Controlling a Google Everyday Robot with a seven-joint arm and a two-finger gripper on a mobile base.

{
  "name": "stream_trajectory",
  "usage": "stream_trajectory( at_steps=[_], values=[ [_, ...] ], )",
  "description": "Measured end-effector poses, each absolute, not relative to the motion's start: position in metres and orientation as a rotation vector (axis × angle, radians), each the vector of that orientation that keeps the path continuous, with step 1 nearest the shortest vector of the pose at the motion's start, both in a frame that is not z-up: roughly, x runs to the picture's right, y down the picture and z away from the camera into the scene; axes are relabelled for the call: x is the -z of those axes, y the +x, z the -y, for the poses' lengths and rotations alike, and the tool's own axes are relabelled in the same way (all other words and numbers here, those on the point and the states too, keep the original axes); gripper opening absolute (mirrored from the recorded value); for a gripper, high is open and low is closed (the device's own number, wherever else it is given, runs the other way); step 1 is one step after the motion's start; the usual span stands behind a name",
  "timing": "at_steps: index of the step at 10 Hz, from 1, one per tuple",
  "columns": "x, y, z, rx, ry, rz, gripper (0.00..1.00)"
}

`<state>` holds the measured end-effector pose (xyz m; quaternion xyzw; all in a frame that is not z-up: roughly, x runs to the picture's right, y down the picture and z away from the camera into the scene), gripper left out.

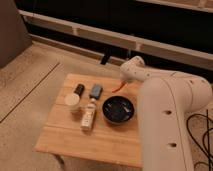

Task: Place the pepper on the white sponge

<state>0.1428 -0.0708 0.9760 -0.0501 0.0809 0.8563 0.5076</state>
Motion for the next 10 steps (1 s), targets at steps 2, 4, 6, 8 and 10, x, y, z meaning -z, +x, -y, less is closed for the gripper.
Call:
stream_trajectory(
  at_steps=[2,4,6,8,10],
  values=[
    [-0.968,0.125,0.093,-2.033,-0.104,-0.148,0.0],
    [-0.965,0.098,0.107,-1.986,-0.11,-0.112,0.0],
    [-0.964,0.075,0.113,-1.949,-0.123,-0.091,0.0],
    [-0.963,0.045,0.117,-1.915,-0.149,-0.069,0.0],
    [-0.962,0.015,0.117,-1.921,-0.2,-0.045,0.0]
  ],
)
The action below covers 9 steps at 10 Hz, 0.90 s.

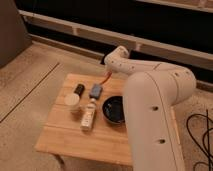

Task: Place the pepper on the white sponge

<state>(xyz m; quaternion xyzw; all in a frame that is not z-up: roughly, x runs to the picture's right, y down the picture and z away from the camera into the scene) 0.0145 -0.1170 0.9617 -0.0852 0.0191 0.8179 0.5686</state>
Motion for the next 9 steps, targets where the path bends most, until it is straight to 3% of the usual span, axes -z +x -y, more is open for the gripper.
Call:
stream_trajectory(
  at_steps=[3,9],
  values=[
    [-0.96,-0.008,0.102,-1.971,-0.257,-0.039,0.0],
    [-0.956,-0.007,0.06,-1.955,-0.227,-0.096,0.0]
  ],
)
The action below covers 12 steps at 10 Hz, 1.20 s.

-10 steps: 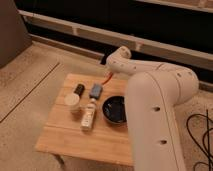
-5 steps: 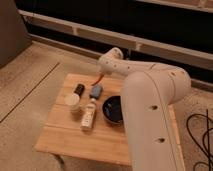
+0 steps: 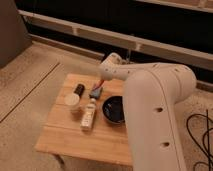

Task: Place the pepper on the white sponge

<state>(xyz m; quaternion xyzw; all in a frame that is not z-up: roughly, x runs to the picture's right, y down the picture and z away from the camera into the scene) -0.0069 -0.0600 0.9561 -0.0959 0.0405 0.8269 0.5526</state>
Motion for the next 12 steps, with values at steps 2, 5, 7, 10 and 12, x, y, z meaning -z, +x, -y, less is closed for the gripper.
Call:
stream_trajectory(
  at_steps=[2,5,7,10,12],
  values=[
    [-0.965,-0.008,0.056,-1.925,-0.226,-0.12,0.0],
    [-0.978,-0.013,0.058,-1.881,-0.233,-0.134,0.0],
    [-0.987,-0.019,0.058,-1.858,-0.25,-0.139,0.0],
    [-0.995,-0.029,0.059,-1.836,-0.273,-0.138,0.0],
    [-1.0,-0.034,0.056,-1.827,-0.296,-0.146,0.0]
  ],
)
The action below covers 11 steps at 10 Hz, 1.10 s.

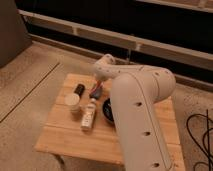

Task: Place the pepper on the white sponge

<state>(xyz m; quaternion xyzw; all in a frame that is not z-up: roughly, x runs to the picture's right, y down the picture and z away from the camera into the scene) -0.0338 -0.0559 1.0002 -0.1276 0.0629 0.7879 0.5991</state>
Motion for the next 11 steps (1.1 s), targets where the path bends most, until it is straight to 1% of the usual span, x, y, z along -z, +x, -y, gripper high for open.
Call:
stream_trajectory(
  at_steps=[2,3,5,7,9,10,11],
  values=[
    [-1.003,-0.041,0.052,-1.821,-0.327,-0.156,0.01],
    [-1.004,-0.043,0.049,-1.818,-0.336,-0.162,0.06],
    [-1.006,-0.044,0.043,-1.812,-0.356,-0.178,0.3],
    [-1.007,-0.044,0.04,-1.813,-0.368,-0.19,0.51],
    [-1.008,-0.042,0.038,-1.819,-0.376,-0.199,0.74],
    [-1.008,-0.039,0.038,-1.825,-0.377,-0.202,0.8],
    [-1.008,-0.037,0.039,-1.831,-0.376,-0.203,0.8]
  ],
)
